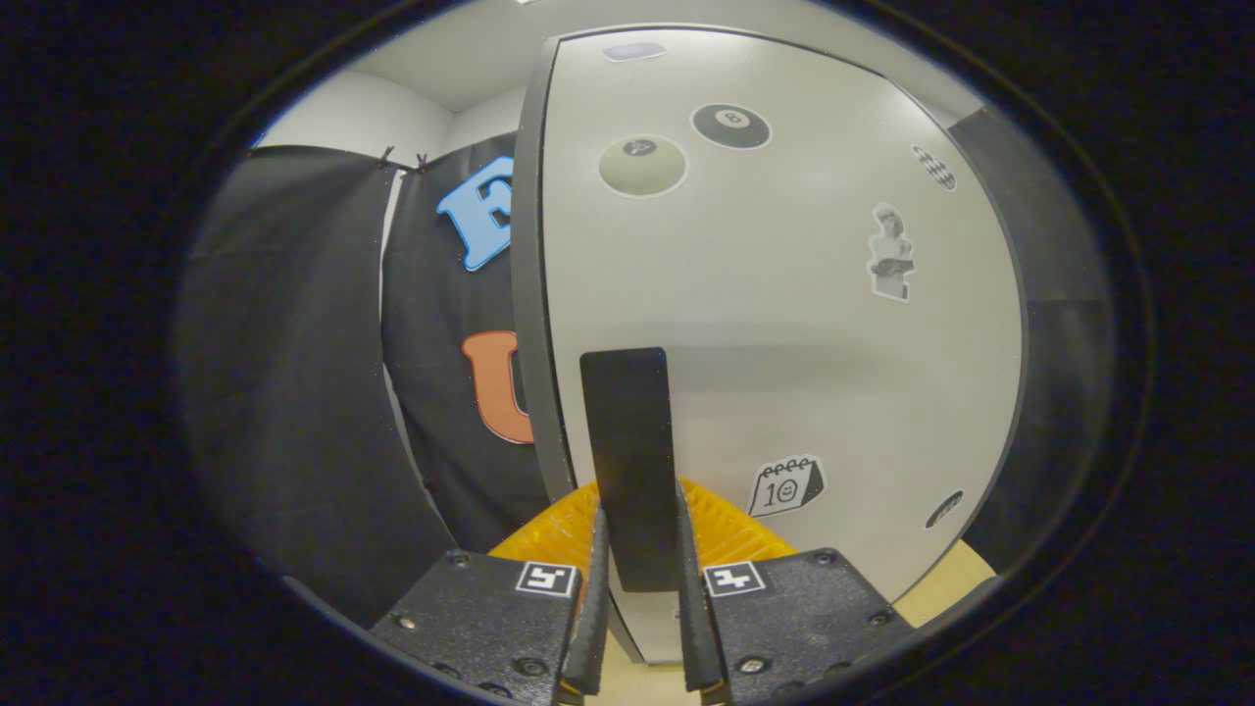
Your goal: Open the shoe cabinet door, grab the shoes and put them into the shoe cabinet, then close the shoe cabinet door.
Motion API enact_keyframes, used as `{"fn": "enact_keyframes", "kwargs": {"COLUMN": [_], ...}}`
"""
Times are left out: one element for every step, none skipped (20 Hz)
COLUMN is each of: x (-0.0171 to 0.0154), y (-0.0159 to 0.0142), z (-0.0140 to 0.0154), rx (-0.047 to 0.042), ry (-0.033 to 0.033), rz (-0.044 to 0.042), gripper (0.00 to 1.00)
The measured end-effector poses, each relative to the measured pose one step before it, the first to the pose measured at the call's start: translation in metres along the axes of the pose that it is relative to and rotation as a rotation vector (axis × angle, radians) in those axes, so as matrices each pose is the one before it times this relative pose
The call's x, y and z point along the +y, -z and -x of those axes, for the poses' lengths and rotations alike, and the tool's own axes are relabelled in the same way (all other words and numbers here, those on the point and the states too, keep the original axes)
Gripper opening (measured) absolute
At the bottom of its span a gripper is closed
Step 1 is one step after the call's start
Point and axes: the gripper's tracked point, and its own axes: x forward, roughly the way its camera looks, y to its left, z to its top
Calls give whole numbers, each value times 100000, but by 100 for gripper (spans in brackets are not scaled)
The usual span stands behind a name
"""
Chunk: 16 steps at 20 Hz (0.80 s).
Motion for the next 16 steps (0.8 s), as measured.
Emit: {"fn": "enact_keyframes", "kwargs": {"x": [-37,-231,-23,102,72,152,106,-104,-13,-239,-292,-118,-142,-114,-169,-245], "y": [48,86,67,41,-44,-97,-21,99,-88,-170,-191,-170,-173,62,4,-34], "z": [381,452,549,814,746,955,676,772,834,937,1217,829,891,988,884,792], "rx": [373,457,-251,-470,-147,-162,178,306,139,119,194,-49,111,41,-121,-131], "ry": [264,1353,1121,613,-277,-1127,-1692,-2482,-2565,-2343,-2441,-1901,-1715,-1317,-1088,-739], "rz": [1946,2943,1797,983,-96,-462,388,660,349,378,-33,-492,-551,3,386,825], "gripper": [33,32,31,30,30,30,30,30,29,29,29,29,29,29,29,29]}}
